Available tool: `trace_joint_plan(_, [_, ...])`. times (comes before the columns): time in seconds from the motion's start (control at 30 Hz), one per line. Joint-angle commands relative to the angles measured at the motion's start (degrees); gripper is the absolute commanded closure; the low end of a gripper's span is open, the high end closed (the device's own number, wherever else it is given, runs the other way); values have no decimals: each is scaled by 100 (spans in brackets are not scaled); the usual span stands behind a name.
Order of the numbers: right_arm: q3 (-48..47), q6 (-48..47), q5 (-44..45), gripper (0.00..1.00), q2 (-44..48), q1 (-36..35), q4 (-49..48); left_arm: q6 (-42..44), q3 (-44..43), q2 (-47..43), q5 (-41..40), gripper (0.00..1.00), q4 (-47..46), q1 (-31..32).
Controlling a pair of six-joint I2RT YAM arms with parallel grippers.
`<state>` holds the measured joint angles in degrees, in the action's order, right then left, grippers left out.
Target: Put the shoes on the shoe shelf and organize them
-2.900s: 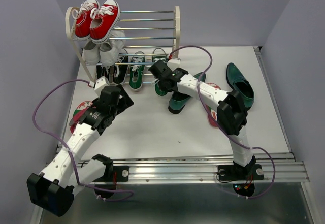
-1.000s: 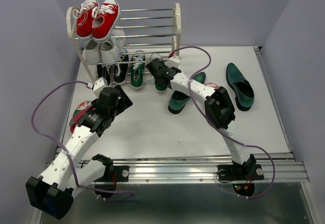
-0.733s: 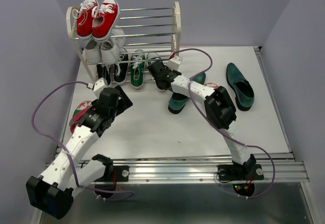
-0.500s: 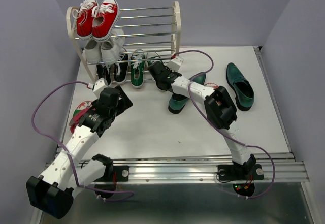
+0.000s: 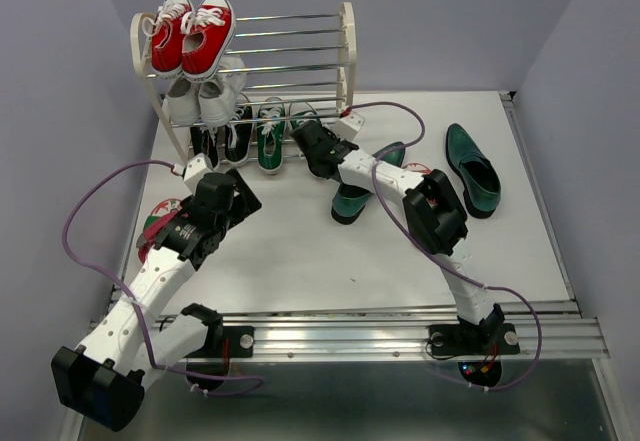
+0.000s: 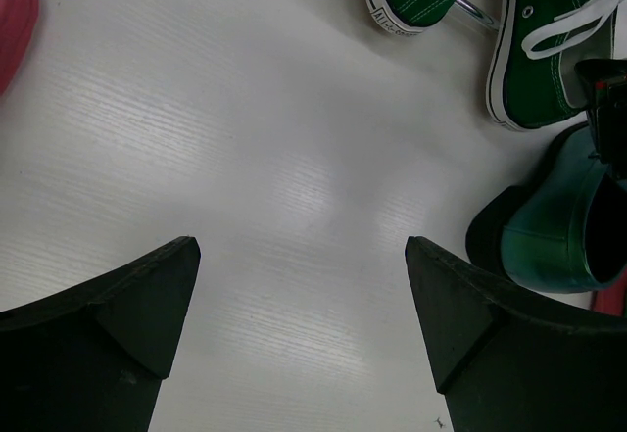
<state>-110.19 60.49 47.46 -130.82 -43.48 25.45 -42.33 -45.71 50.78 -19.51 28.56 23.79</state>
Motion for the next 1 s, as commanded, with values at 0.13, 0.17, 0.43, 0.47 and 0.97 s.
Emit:
trace_joint_plan(0.13, [-599,315,939,99,505,-28,-480,14,54,-34,-88,1,-96,3])
trace_joint_plan(0.17, [-652,262,975,99,479,-29,-480,5,45,-34,-80,1,-87,3])
trace_joint_plan(0.43, [-933,332,1300,99,356,-29,-489,5,54,-34,-88,1,-105,-6])
trace_joint_plan(0.47, [-1012,306,1275,99,304,-29,-497,5,54,-16,-80,1,-96,-6])
trace_joint_plan(0.97, [-1048,279,1020,99,-136,24,-1033,-4,54,-7,-97,1,-87,3])
